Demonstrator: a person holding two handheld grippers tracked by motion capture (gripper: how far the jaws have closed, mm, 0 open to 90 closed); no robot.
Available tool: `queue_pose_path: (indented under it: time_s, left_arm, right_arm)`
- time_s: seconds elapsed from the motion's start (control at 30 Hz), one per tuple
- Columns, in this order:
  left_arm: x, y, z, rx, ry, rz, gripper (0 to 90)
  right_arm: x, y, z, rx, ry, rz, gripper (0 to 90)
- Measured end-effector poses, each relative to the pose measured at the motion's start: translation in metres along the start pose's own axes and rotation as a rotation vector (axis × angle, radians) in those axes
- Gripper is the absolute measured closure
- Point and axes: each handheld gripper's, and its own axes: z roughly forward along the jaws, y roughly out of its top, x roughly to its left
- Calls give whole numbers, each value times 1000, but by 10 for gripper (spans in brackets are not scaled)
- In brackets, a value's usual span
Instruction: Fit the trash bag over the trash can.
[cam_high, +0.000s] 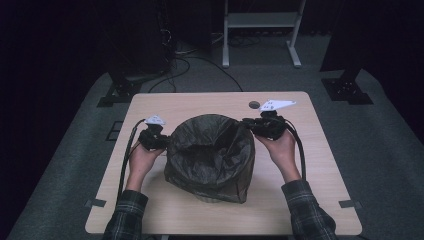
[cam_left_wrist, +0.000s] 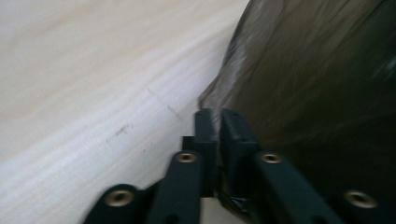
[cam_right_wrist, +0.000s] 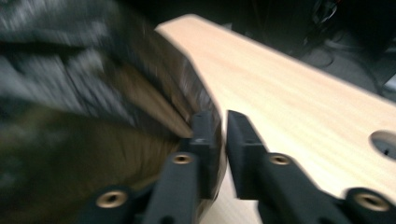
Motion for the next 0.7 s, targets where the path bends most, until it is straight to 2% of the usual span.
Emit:
queue_pose_path:
  time_s: [0.07,0.13,0.3,0.37,0.47,0.53,0.6,0.7]
  left_arm:
    - [-1,2,-12,-45,-4,-1,733]
    - [-3,3,-22,-62,-8,3,630]
    - [-9,0,-44,-50,-37,21,412]
    - [-14,-3,-53,-49,-34,41,330]
    - [-20,-9,-63,-48,-27,64,217]
    - [-25,-15,-69,-46,-28,77,161]
    - [-29,-20,-73,-41,-36,89,115]
    - [-41,-33,-78,-29,-53,125,63]
  right_arm:
    - [0,5,-6,-16,-9,4,678]
    - [2,9,-14,-54,-19,0,609]
    - [11,21,-33,-110,-18,-10,415]
    - [15,24,-40,-125,-9,-12,345]
    - [19,27,-49,-135,44,2,193]
    - [22,29,-54,-137,117,4,98]
    - [26,29,-57,-124,146,-13,95]
    - [34,30,-61,-99,140,-54,95]
